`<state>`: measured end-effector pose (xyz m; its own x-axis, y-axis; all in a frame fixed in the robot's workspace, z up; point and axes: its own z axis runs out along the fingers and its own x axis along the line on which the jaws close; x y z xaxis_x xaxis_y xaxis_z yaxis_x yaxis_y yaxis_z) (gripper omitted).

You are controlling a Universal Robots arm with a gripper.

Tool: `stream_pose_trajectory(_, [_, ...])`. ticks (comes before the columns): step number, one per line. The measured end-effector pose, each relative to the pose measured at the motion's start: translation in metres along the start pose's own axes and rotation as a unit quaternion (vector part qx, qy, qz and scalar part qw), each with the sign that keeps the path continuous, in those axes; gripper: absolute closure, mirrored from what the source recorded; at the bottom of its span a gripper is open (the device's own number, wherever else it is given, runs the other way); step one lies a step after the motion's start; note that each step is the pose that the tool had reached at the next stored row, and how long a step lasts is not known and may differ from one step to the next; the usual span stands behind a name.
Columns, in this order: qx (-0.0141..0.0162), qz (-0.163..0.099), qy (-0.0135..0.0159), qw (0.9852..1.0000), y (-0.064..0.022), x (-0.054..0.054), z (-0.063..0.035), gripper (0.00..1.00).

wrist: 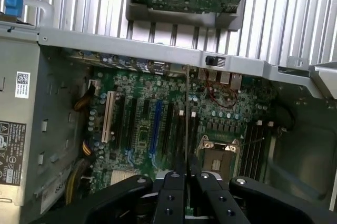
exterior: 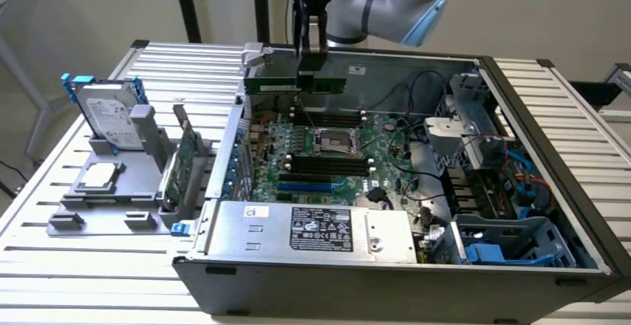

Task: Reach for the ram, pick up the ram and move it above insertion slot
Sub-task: 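Pick up the ram and move it above insertion slot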

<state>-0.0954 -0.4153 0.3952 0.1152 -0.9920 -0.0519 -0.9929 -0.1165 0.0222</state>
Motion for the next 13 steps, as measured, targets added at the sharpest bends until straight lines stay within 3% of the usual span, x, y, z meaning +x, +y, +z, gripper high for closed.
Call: stream_pose_trajectory(13, [0.0, 0.0, 0.0, 1.0, -0.033, -0.019, 0.0002, 0.87])
